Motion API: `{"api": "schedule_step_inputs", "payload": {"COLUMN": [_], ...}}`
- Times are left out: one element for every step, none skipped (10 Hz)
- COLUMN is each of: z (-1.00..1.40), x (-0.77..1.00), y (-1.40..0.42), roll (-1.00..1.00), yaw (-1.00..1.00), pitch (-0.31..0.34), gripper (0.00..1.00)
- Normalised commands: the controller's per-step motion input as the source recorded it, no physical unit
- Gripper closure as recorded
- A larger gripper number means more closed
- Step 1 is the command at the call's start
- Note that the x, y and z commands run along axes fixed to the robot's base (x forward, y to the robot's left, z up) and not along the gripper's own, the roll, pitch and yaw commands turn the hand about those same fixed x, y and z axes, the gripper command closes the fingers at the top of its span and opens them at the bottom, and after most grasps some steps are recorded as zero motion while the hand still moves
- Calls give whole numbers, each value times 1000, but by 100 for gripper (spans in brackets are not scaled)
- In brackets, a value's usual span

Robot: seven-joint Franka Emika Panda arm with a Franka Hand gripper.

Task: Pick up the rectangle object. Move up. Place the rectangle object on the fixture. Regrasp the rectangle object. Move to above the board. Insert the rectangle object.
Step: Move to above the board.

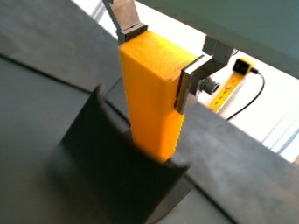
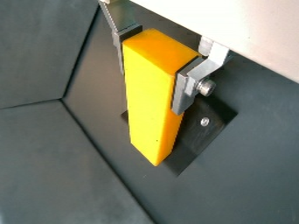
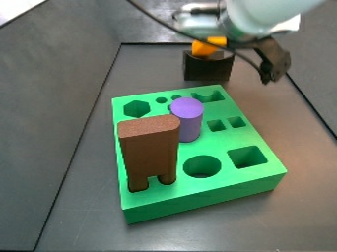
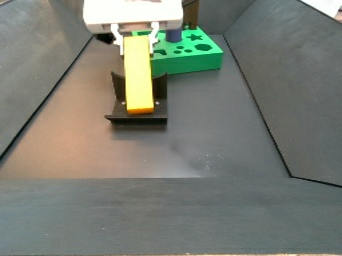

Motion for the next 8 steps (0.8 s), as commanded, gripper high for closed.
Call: {"api": "schedule_step_inputs", "payload": {"z": [1000, 1000, 1000, 1000, 1000, 1000, 901, 652], "x": [-154, -140, -136, -141, -141, -136, -116, -78], "y": [228, 218, 210, 197, 188, 170, 132, 73], "roll": [47, 0, -18, -33, -45, -55, -60, -57], "yaw": [-222, -203, -182, -143, -113, -81, -53, -15], "pitch": [-51, -6, 19, 50, 73, 91, 107, 122], "gripper": [100, 100, 100, 100, 100, 100, 100, 100]}}
